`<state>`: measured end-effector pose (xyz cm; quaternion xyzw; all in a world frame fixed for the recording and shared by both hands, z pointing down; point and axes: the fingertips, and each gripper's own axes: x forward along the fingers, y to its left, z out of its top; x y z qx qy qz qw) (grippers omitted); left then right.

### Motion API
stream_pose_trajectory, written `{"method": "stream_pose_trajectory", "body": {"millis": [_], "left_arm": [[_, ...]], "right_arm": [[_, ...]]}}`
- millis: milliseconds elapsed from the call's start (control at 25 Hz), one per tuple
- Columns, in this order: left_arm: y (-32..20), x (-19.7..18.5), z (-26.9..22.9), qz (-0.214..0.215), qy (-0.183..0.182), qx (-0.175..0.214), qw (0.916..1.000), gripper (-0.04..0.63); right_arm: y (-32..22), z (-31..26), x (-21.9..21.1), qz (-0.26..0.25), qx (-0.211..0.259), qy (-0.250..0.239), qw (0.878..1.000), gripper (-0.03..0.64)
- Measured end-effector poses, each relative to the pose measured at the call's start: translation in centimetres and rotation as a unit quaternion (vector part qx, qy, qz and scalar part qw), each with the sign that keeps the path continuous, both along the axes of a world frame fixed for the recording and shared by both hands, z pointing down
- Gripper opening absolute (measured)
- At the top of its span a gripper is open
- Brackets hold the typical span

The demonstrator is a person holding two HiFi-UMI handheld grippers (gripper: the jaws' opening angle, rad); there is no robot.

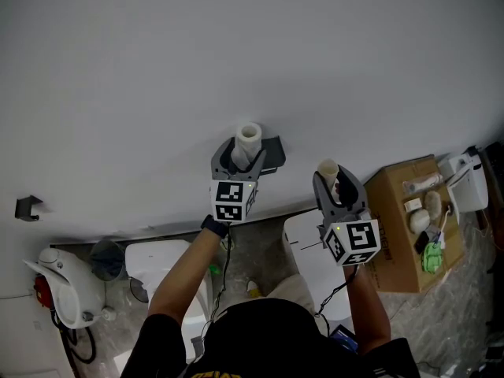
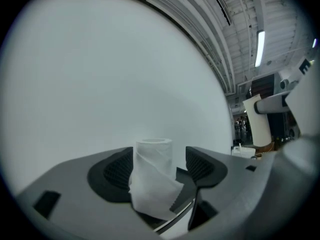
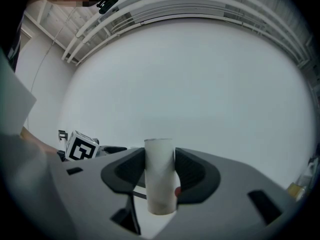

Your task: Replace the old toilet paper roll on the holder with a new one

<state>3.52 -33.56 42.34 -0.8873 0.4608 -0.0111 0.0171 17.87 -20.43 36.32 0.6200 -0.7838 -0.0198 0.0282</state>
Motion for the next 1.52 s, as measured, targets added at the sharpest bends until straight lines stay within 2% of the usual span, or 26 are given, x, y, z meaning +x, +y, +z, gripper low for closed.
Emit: {"method": "stream_pose_trajectory", "body": {"millis": [400,560,800,1040,1520], "left_arm": [[-2.2,1.3,0.6,-0.013,-0.038,-0.012,0.9991,0.327],[-2.4,1.0,0.6,-0.023,-0.039,-0.011,0.9989,0.285],[-2.4,1.1,0.6,-0.027,-0.041,-0.013,0.9987,0.282],[-2.1,1.8,0.5,-0.015,-0.049,-0.014,0.9986,0.282],[-0.7,5.9,-1.7,0.028,-0.054,0.010,0.9981,0.282]], "right_arm": [[0.4,0.1,0.7,0.006,0.000,0.000,1.000,0.186],[0.5,0.0,0.7,0.005,0.002,-0.002,1.000,0.186],[0.5,-0.1,0.4,0.002,0.003,0.000,1.000,0.186],[0.7,-0.3,0.8,0.008,0.005,0.003,1.000,0.186],[1.3,-0.5,2.5,0.024,0.009,-0.001,1.000,0.186]]}}
